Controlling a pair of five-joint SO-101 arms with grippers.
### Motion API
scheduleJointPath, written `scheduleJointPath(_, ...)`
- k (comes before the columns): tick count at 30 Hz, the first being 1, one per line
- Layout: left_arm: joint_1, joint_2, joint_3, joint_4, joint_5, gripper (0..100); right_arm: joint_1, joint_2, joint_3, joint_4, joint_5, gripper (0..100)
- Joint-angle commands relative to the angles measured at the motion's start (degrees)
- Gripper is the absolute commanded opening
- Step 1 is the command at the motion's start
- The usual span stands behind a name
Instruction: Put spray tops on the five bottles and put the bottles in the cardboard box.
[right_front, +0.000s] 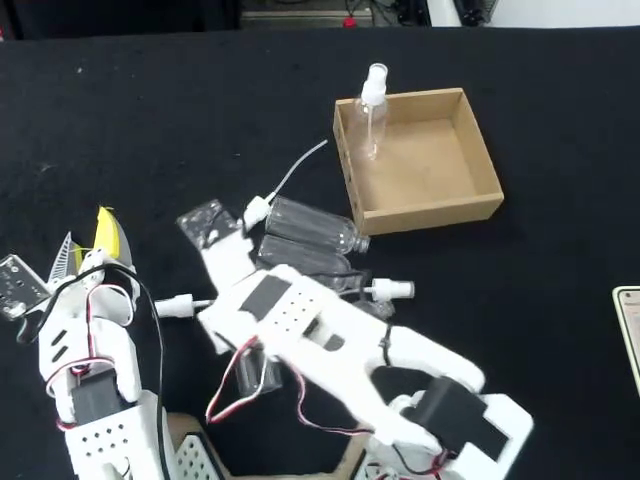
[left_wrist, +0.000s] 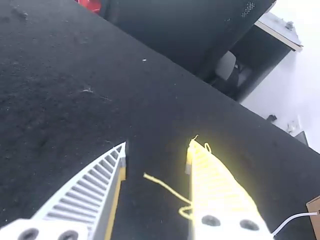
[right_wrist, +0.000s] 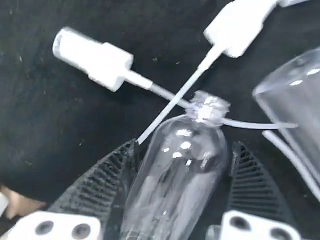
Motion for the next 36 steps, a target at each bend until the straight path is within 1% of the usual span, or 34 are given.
scheduleJointPath(1,-0.13,-0.62,1.19,-1.41,0.44,19,-1.93,1.19,-4.18,-1.32,-0.7,25.8)
scheduleJointPath(9,-0.04,-0.62,1.19,-1.41,0.44,19,-1.49,6.11,-4.18,-1.14,0.0,25.3)
scheduleJointPath(11,-0.04,-0.53,1.19,-1.41,0.44,19,-0.53,6.11,-4.35,-0.35,2.29,20.9)
scheduleJointPath(13,-0.04,-0.53,1.19,-1.41,0.44,19,1.32,6.02,-6.37,1.85,5.71,10.9)
scheduleJointPath(15,-0.04,-0.53,1.19,-1.41,0.44,19,4.04,5.49,-10.42,6.42,8.88,1.7)
scheduleJointPath(16,-0.04,-0.53,1.19,-1.41,0.44,19,5.54,4.62,-12.97,9.85,10.55,1.0)
scheduleJointPath(20,-0.04,-0.53,1.19,-1.41,0.44,19,12.31,-2.15,-24.92,27.34,14.86,6.5)
scheduleJointPath(23,-0.04,-0.53,1.19,-1.32,0.44,19,20.75,-7.78,-31.69,39.3,19.6,6.9)
scheduleJointPath(27,0.04,-0.53,1.19,-1.32,0.44,19,37.1,-11.82,-31.96,48.53,31.3,6.8)
scheduleJointPath(29,0.04,-0.53,1.19,-1.32,0.44,19,46.59,-12.44,-29.41,51.6,38.95,7.0)
scheduleJointPath(32,0.04,-0.53,1.19,-1.32,0.44,19,61.27,-12.79,-23.43,52.04,54.07,6.9)
scheduleJointPath(36,0.92,-0.53,1.19,-1.32,0.44,19,79.38,-12.44,-15.96,48.44,73.76,7.0)
